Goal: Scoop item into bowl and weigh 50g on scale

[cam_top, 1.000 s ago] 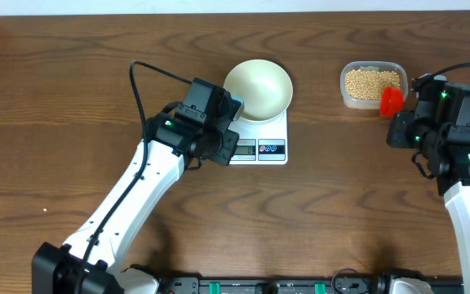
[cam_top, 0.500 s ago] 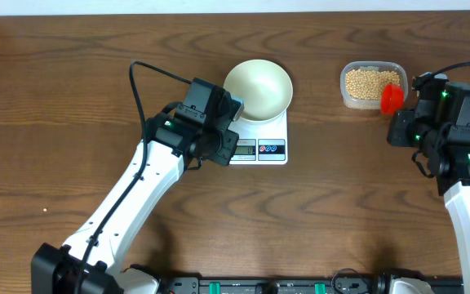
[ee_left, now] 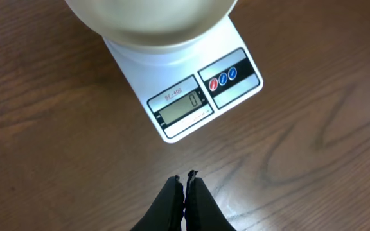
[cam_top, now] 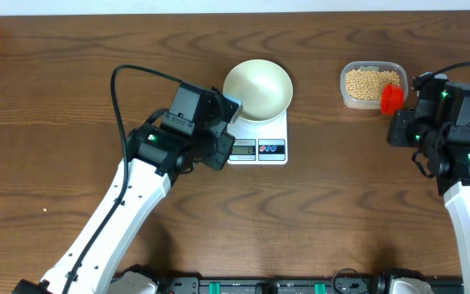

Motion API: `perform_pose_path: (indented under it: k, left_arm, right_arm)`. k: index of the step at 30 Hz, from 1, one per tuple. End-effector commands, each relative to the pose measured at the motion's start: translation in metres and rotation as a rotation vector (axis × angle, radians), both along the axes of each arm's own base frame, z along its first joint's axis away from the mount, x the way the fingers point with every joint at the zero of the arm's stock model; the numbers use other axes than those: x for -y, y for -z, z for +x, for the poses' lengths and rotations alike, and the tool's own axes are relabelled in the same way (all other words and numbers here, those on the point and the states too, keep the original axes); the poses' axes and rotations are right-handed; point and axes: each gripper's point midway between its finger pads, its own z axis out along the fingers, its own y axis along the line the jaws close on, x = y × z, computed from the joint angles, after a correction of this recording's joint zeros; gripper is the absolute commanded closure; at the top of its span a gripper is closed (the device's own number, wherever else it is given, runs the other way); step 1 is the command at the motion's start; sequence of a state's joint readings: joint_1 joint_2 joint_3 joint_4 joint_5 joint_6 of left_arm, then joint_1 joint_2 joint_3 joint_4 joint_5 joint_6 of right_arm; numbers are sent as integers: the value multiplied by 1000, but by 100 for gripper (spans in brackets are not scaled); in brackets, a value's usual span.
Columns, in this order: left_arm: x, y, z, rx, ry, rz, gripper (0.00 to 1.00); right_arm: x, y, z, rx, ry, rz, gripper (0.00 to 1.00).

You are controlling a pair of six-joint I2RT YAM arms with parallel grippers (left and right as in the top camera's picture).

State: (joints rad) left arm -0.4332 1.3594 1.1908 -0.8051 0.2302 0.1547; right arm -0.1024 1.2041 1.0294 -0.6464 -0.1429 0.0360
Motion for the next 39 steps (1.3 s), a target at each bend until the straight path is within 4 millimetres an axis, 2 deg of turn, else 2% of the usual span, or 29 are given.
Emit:
perform_pose_path:
  k: [1,10,11,12,18,19,23,28,31,35,39]
  left_arm:
    - [-2,-1,-4,12,47,26,93]
    - [-3,0,-5,14,68,39,92]
    - [-3,0,-5,14,68,39,91]
    - [-3,0,-5,14,68,39,86]
    - [-3,0,-4,18,67,41,83]
    - [-4,0,-3,21,63,47,78]
    - [-12,1,1,38,39,87,76]
    - [-10,-1,3,50,38,81,67]
    - [-9,-2,5,59,38,77,66]
    - [-8,-3,8,69,37,72,55]
    - [-8,5,8,45,39,82,52]
  right_arm:
    - [2,-6,3,16,-9,-5,99]
    - [1,-6,2,14,-10,-4,99]
    - [1,-6,2,14,-10,-5,99]
    - [1,-6,2,14,-10,-4,99]
    - [1,-6,2,14,-10,-5,99]
    - [1,-6,2,14,-10,-5,99]
    - [1,-6,2,14,-10,-5,99]
    - [1,-5,2,13,-10,-5,99]
    - [1,-5,2,13,-10,-5,99]
    - [1,-6,2,14,-10,-5,99]
    - [1,-6,2,14,-10,-5,99]
